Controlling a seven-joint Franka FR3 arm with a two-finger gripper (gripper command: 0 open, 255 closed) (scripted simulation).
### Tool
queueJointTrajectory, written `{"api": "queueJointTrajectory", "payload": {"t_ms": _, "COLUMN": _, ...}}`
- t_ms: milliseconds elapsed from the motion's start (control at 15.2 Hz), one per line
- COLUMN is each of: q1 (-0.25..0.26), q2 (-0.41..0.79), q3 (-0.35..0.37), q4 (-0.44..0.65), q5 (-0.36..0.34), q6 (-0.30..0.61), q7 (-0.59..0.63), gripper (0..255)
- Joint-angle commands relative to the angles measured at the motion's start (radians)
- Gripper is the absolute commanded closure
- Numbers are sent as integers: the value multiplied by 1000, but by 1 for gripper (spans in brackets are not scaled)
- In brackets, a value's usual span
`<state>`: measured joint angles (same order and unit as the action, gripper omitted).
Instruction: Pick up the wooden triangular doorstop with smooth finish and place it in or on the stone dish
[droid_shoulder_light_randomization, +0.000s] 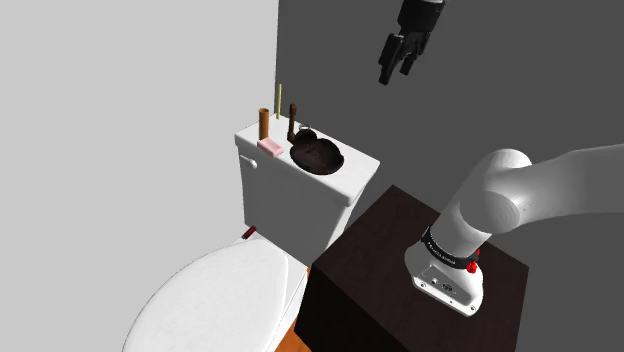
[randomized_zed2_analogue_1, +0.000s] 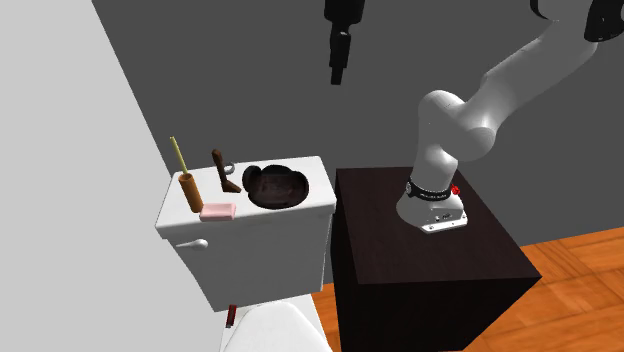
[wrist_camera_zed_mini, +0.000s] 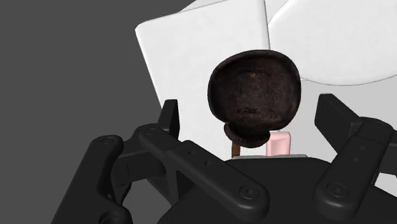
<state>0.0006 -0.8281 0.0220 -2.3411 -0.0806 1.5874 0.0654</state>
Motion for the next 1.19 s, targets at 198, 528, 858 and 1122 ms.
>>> {"api": "queueJointTrajectory", "payload": {"t_ms": 198, "q1": 13, "q2": 96, "q3": -42, "q4": 9, "q5": -15, "q6": 82, "q7": -76, "gripper": 0}}
{"api": "queueJointTrajectory", "payload": {"t_ms": 528, "q1": 38, "q2": 272, "q3": -103, "q4": 55, "q5": -22, "q6": 203, "q7": -202, "gripper": 0}}
{"api": "queueJointTrajectory", "payload": {"t_ms": 858, "q1": 64, "q2": 463, "q3": -152, "q4": 137, "q5": -7, "q6": 301, "q7": -331, "gripper": 0}}
{"api": "queueJointTrajectory", "payload": {"t_ms": 1122, "q1": 83, "q2": 622, "q3": -179, "q4": 226, "q5": 23, "q6": 357, "q7": -437, "gripper": 0}}
